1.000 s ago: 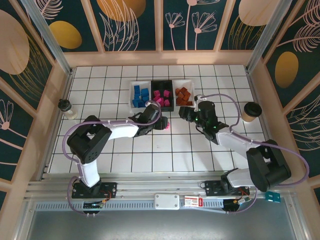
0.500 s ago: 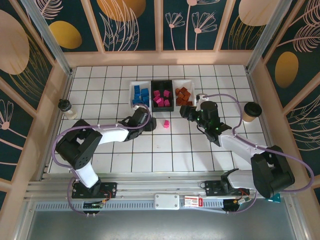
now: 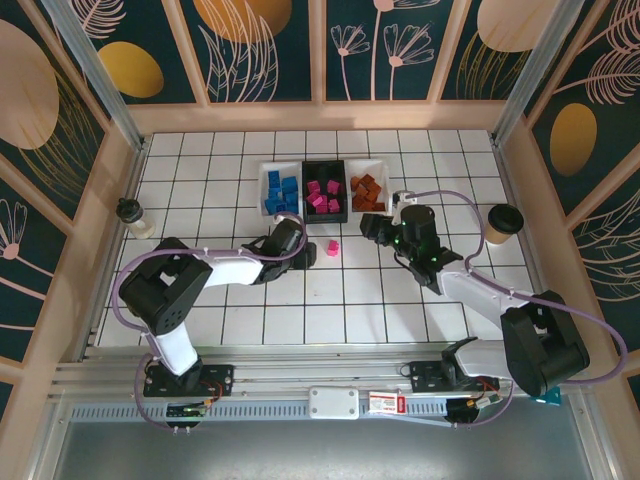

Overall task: Sort the legos into containers by color
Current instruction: Pick up the lego from the center of the table, then place the lego in the container.

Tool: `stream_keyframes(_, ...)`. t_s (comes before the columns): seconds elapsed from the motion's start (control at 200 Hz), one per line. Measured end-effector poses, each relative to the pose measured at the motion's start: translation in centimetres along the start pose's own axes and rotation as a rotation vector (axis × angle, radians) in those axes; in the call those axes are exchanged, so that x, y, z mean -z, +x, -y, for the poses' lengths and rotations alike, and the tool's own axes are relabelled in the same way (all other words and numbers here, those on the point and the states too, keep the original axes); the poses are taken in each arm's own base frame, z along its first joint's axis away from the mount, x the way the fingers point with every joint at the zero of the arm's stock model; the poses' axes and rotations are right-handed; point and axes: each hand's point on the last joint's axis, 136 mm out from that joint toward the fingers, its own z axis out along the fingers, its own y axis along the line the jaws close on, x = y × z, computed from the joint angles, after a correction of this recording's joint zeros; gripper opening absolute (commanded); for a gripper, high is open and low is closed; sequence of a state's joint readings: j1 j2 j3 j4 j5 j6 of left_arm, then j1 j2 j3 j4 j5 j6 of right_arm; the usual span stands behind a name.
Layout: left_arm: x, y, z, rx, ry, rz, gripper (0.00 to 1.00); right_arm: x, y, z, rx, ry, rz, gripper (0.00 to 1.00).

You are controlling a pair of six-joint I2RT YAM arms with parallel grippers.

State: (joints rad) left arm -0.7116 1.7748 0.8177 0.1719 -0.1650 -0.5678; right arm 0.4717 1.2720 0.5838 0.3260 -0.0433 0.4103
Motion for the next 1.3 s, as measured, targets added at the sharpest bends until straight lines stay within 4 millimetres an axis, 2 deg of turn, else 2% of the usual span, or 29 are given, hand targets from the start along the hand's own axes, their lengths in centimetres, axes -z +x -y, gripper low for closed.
stream_keyframes(0.135,-0.2,-0.1,-0.1,-0.012,-0.006,0.001,0.36,0.0,0.5,0.1,0.001,0.001,-0.011,0.64)
stream_keyframes(0.295,0.3,-0.2,0.6,-0.021,0.024,-0.002,0.27,0.1,1.9,-0.3,0.001,-0.01,-0.039,0.64)
stream_keyframes(0.39,2.1,-1.4,1.6,-0.021,0.055,0.027,0.24,0.2,3.1,-0.4,0.005,-0.015,-0.063,0.64)
stream_keyframes(0.546,5.5,-5.7,4.3,-0.012,0.126,0.123,0.24,0.3,5.0,0.0,0.002,-0.01,-0.1,0.64)
stream_keyframes(0.666,6.9,-11.0,7.3,-0.008,0.173,0.205,0.24,0.5,6.6,-0.3,-0.002,-0.02,-0.131,0.64)
stream_keyframes(0.731,6.7,-14.1,8.7,-0.003,0.191,0.249,0.22,0.6,7.2,-0.8,0.003,-0.034,-0.145,0.64)
stream_keyframes(0.786,5.6,-16.2,9.2,0.005,0.19,0.267,0.22,0.5,7.6,-1.4,0.007,-0.05,-0.15,0.64)
stream_keyframes(0.881,2.9,-17.9,8.4,0.02,0.155,0.264,0.22,0.3,8.4,-2.3,0.007,-0.072,-0.169,0.64)
stream_keyframes(1.001,-1.1,-17.3,6.3,0.031,0.086,0.199,0.32,0.1,9.6,-3.3,0.015,-0.093,-0.194,0.65)
stream_keyframes(1.101,-3.4,-16.5,5.4,0.022,0.048,0.148,0.53,-0.5,10.9,-3.6,0.014,-0.098,-0.225,0.67)
stream_keyframes(1.201,-3.5,-16.7,5.6,0.019,0.048,0.136,0.67,-1.5,11.8,-3.9,0.013,-0.086,-0.258,0.67)
stream_keyframes(1.301,-2.0,-18.3,6.6,0.021,0.083,0.17,0.81,-3.0,11.9,-4.3,0.006,-0.071,-0.266,0.67)
